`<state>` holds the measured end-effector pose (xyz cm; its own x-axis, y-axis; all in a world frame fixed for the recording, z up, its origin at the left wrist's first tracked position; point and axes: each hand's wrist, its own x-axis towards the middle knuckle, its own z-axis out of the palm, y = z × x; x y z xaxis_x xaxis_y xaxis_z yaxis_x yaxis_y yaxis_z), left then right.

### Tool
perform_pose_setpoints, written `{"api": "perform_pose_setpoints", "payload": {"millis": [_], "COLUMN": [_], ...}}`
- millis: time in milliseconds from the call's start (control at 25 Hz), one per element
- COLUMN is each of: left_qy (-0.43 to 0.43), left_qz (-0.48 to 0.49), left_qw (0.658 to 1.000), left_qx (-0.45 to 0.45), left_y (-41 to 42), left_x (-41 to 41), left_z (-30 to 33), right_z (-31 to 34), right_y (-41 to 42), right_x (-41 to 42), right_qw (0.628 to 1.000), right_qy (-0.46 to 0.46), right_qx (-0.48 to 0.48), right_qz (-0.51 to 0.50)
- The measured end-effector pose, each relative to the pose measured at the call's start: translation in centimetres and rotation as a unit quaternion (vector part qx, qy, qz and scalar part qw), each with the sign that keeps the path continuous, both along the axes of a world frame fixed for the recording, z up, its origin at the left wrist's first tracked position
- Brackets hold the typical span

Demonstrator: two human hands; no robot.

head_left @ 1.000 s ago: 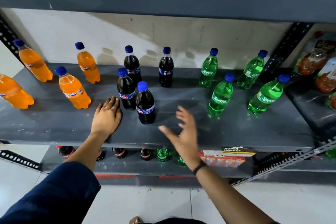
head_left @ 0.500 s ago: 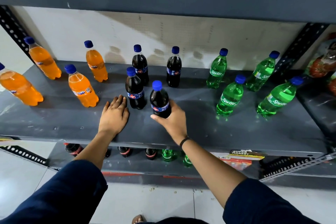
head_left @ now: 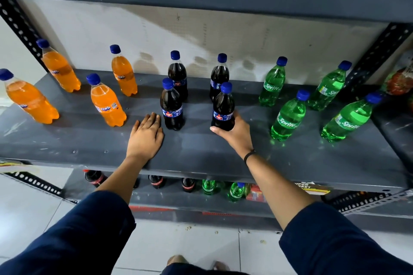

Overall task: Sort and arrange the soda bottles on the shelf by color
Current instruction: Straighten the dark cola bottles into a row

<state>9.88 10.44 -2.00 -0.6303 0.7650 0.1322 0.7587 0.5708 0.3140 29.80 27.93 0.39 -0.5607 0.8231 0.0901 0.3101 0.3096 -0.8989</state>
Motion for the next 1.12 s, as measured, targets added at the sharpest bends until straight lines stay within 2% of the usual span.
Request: {"api": "perform_pose_setpoints", "payload": {"millis": [80,160,280,360,480,920,1120], "left_qy": [-0.007,-0.032,-0.129,-0.175,-0.151,-0.125,-0.117], "left_qz": [-0.007,-0.01,0.017,0.057,0.091,0.084,0.084], "left_qw": [1.0,0.999,0.984,0.967,0.966,0.972,0.972], "left_qx": [0.007,0.033,0.12,0.173,0.191,0.182,0.184], "left_y": [0.0,-0.4,-0.6,0.2,1.8,2.4,2.4], "left_x": [0.1,0.2,0.7,1.4,2.7,1.9,1.9], "left_z": [0.3,0.6,1.7,2.8,2.9,1.4,1.4], "right_z": [0.1,-0.2,-0.2,-0.2,-0.5,-1.4,-1.1], "right_y": [-0.5,-1.6,-3.9,-4.7,-4.4,-4.5,-4.6], "right_x": [0.2,0.3,-0.1,-0.6,-1.2,-1.2,-1.2], "right_qw": [1.0,0.998,0.982,0.972,0.967,0.959,0.966], "right_qy": [0.016,0.022,-0.039,-0.061,-0.075,-0.084,-0.073], "right_qx": [-0.003,0.007,0.056,0.077,0.096,0.161,0.149], "right_qz": [-0.002,-0.055,-0.179,-0.213,-0.225,-0.216,-0.197]}}
